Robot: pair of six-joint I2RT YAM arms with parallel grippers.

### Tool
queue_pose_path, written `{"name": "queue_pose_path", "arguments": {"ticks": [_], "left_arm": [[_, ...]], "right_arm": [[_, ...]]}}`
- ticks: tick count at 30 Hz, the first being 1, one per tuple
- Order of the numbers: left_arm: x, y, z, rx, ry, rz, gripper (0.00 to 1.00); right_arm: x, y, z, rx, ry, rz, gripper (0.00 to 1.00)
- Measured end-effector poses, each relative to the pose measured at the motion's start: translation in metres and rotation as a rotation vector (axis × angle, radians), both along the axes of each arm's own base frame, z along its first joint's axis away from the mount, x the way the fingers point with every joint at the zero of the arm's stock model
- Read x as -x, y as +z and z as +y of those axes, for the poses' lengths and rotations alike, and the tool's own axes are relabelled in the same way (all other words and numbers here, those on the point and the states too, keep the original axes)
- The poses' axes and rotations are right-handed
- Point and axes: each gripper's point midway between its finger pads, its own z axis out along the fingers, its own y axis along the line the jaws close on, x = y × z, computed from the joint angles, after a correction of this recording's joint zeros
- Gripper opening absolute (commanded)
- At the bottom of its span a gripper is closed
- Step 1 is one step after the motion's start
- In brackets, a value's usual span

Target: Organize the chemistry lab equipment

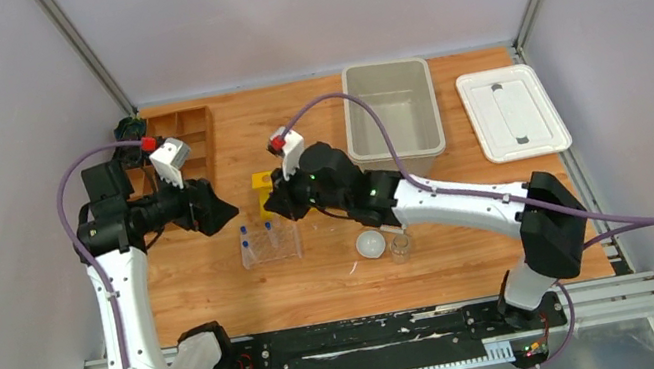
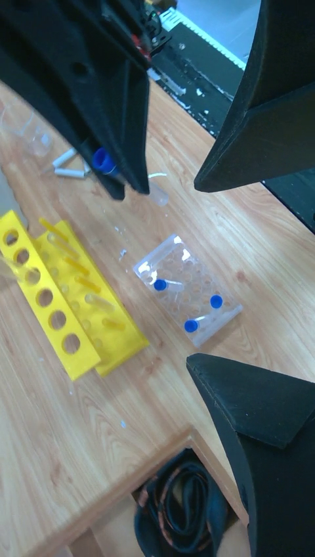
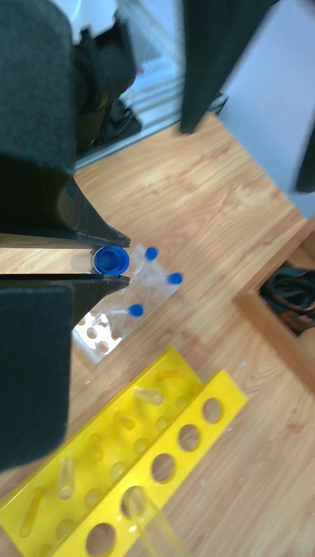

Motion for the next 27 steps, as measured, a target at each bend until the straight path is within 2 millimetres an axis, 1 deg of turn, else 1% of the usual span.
{"name": "queue_pose_path", "arguments": {"ticks": [2, 6, 9, 11, 16, 20, 27], "left_arm": [[-0.007, -0.002, 0.007, -0.017, 0.039, 0.027, 1.00], [-0.017, -0.009, 0.016, -0.038, 0.096, 0.074, 1.00], [-0.019, -0.012, 0.020, -0.046, 0.126, 0.093, 1.00], [-0.020, -0.012, 0.022, -0.051, 0.139, 0.097, 1.00], [-0.022, -0.013, 0.026, -0.065, 0.162, 0.098, 1.00], [-0.022, -0.013, 0.027, -0.071, 0.167, 0.095, 1.00], [-0.023, -0.013, 0.028, -0.074, 0.170, 0.093, 1.00]], "right_arm": [[0.002, -0.021, -0.008, 0.019, 0.003, -0.023, 0.00], [0.007, -0.068, -0.018, 0.055, 0.020, -0.050, 0.00], [0.011, -0.089, -0.014, 0.067, 0.043, -0.083, 0.00], [0.015, -0.096, -0.007, 0.063, 0.064, -0.106, 0.00], [0.022, -0.103, 0.012, 0.042, 0.105, -0.158, 0.00], [0.021, -0.110, 0.017, 0.039, 0.109, -0.172, 0.00], [0.020, -0.127, 0.017, 0.056, 0.107, -0.175, 0.00]]}}
